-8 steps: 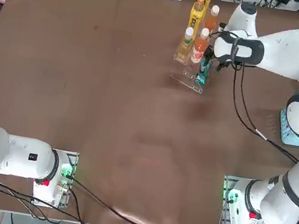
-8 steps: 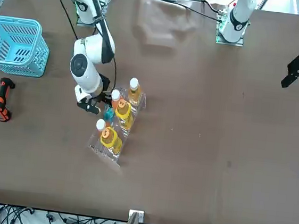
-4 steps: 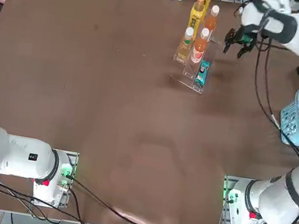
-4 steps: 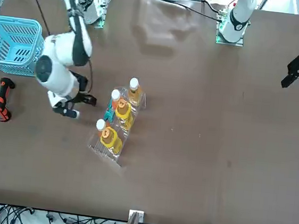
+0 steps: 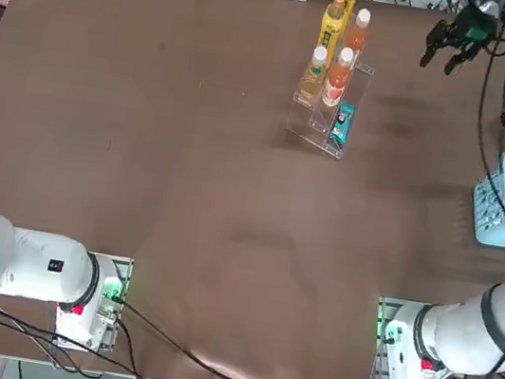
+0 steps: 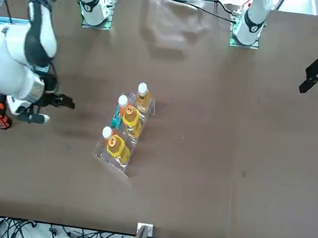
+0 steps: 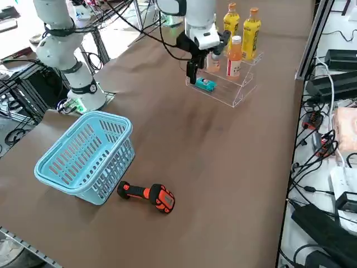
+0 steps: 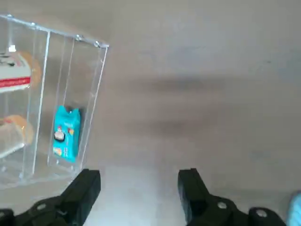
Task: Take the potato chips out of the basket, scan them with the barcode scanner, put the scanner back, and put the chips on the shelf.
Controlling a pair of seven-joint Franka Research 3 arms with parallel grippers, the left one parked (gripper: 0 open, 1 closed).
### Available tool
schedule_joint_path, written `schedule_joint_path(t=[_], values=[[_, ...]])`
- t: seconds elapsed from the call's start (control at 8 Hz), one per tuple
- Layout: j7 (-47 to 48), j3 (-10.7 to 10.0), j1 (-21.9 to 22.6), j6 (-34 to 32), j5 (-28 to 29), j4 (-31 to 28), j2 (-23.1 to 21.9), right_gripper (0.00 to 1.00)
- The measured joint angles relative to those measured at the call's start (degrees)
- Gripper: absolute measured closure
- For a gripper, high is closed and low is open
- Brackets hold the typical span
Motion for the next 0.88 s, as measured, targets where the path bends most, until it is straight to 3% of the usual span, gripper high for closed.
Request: schedule_joint_path(t=[0.5,0.88], values=[[-0.9,-0.3,-2.8,-19.0,-8.2,17.6,-1.0,0.0],[-1.0,-0.6,-6.0,-25.0,-8.4,23.2,-1.1,0.0]])
